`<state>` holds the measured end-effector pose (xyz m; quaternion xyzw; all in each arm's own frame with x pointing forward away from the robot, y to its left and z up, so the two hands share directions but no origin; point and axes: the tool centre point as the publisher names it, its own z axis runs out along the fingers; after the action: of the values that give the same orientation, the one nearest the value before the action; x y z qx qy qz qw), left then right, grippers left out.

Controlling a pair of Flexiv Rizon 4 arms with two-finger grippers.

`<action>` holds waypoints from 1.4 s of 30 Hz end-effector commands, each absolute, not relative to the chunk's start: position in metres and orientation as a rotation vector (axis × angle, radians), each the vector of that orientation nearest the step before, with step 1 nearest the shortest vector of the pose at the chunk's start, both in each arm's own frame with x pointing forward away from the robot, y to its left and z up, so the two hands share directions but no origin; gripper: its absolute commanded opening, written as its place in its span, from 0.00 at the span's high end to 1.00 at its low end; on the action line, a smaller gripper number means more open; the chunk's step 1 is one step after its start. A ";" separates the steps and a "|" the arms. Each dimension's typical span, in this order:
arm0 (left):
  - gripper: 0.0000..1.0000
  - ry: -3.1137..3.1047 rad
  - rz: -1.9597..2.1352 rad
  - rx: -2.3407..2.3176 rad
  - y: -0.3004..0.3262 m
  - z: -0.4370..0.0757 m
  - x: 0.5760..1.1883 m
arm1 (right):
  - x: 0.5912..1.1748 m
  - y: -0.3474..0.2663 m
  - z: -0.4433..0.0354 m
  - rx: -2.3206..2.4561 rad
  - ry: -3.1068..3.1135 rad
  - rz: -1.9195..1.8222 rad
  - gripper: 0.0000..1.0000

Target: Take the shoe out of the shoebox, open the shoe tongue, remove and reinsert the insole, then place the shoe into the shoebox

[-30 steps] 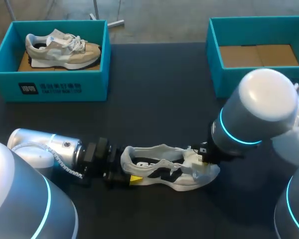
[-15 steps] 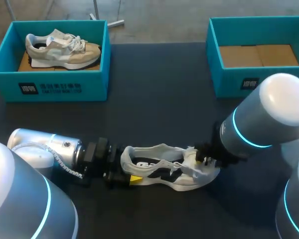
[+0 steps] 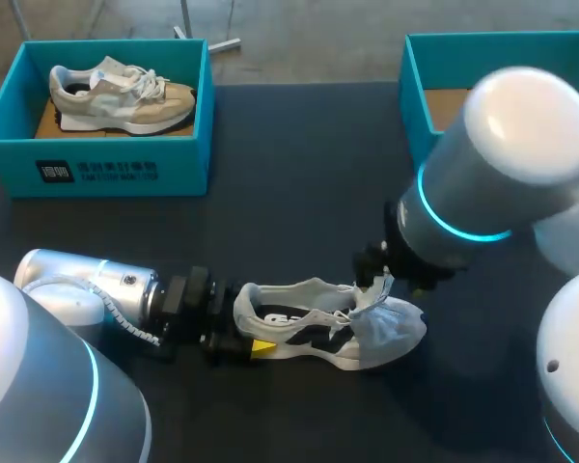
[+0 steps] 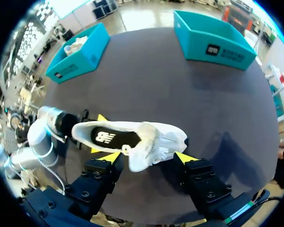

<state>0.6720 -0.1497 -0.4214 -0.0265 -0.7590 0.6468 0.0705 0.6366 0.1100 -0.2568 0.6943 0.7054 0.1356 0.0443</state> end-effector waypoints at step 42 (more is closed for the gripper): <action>1.00 -2.286 1.944 -0.078 -0.150 -0.424 0.672 | 0.658 0.219 -0.249 0.629 2.808 0.130 1.00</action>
<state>0.6719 -0.1498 -0.4212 -0.0266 -0.7589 0.6469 0.0705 0.6463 0.2100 -0.2320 0.2800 0.9455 0.0499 0.1586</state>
